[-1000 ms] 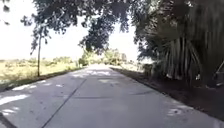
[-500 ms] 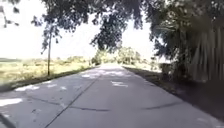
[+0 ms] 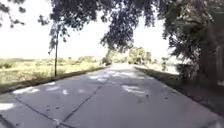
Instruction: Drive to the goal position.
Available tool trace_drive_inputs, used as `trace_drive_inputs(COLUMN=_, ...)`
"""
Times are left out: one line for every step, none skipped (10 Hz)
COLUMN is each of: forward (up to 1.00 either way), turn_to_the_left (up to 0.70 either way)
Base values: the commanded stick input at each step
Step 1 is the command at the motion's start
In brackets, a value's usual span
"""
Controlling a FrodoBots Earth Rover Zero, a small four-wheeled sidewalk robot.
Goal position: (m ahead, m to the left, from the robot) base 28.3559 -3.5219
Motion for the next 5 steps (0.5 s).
trace_drive_inputs(forward=0.85, turn_to_the_left=0.0)
trace_drive_inputs(forward=0.85, turn_to_the_left=0.0)
trace_drive_inputs(forward=0.85, turn_to_the_left=0.0)
trace_drive_inputs(forward=0.85, turn_to_the_left=0.0)
trace_drive_inputs(forward=0.85, turn_to_the_left=0.0)
